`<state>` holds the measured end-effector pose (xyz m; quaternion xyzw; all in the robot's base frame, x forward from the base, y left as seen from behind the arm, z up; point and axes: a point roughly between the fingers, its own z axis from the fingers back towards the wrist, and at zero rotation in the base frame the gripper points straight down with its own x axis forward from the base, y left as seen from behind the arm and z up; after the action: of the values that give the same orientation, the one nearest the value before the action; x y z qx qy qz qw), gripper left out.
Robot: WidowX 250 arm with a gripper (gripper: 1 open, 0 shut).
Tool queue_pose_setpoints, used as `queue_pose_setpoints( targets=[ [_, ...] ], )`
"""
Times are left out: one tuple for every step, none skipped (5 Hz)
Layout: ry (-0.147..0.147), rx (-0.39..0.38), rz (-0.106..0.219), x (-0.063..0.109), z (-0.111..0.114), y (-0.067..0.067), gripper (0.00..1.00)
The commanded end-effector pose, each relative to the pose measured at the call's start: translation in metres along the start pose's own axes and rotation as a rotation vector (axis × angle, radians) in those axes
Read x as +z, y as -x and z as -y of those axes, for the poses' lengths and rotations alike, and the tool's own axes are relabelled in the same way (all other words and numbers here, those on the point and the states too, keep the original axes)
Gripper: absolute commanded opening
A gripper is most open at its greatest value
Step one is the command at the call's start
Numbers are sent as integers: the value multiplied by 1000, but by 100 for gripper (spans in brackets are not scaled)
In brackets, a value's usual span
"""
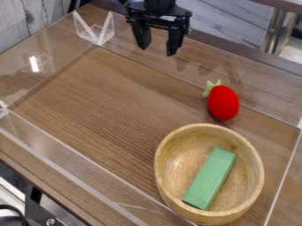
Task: Put the green stick in the brown bowl
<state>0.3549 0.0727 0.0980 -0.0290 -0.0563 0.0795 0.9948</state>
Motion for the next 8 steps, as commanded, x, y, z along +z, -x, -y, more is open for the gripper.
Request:
queue_pose_setpoints(
  targets=[
    [9,-85,85,31,1,-8,100],
    [24,-156,93,43,5,-1,100],
    [11,-95,106,52,18,9,100],
    [4,-38,122,54,29,13,100],
    [-2,-15,132,49,39,3,100],
    [-11,-3,122,38,43,-9,100],
    [-17,-31,108,46,44,-9,100],
    [-17,-56,90,54,42,-8,100]
  ],
)
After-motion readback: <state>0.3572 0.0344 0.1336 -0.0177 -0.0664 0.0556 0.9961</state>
